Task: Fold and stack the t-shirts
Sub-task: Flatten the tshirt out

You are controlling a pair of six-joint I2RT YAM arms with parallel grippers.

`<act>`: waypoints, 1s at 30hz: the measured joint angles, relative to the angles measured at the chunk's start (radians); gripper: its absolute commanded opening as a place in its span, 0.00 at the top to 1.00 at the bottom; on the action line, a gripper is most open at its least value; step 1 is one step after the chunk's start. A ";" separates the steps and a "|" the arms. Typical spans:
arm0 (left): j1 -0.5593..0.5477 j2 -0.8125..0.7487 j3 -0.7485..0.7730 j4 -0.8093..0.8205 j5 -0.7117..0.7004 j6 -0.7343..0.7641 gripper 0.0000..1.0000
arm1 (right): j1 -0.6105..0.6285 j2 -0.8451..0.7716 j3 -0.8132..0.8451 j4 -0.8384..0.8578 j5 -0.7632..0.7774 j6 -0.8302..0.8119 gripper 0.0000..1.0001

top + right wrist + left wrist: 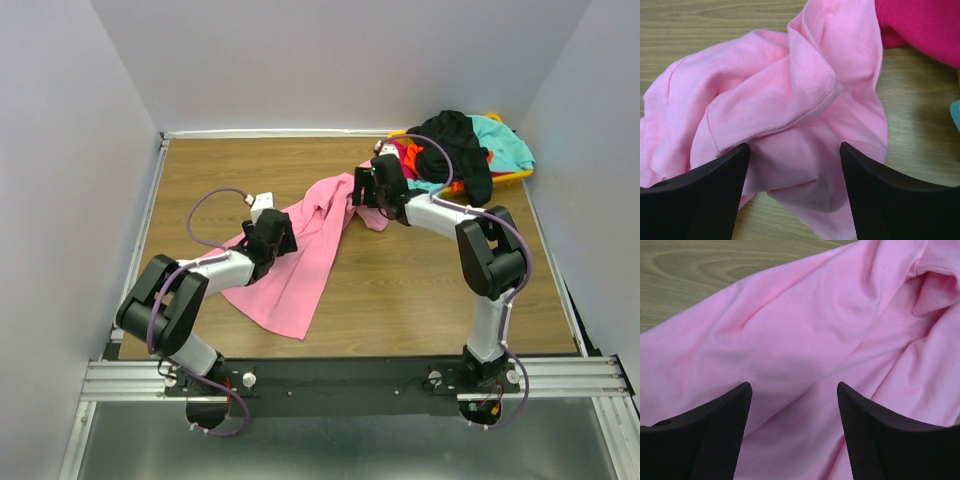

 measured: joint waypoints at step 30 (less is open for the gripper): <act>-0.060 0.252 0.291 -0.246 -0.163 0.067 1.00 | -0.015 -0.044 -0.125 0.059 -0.137 0.021 0.97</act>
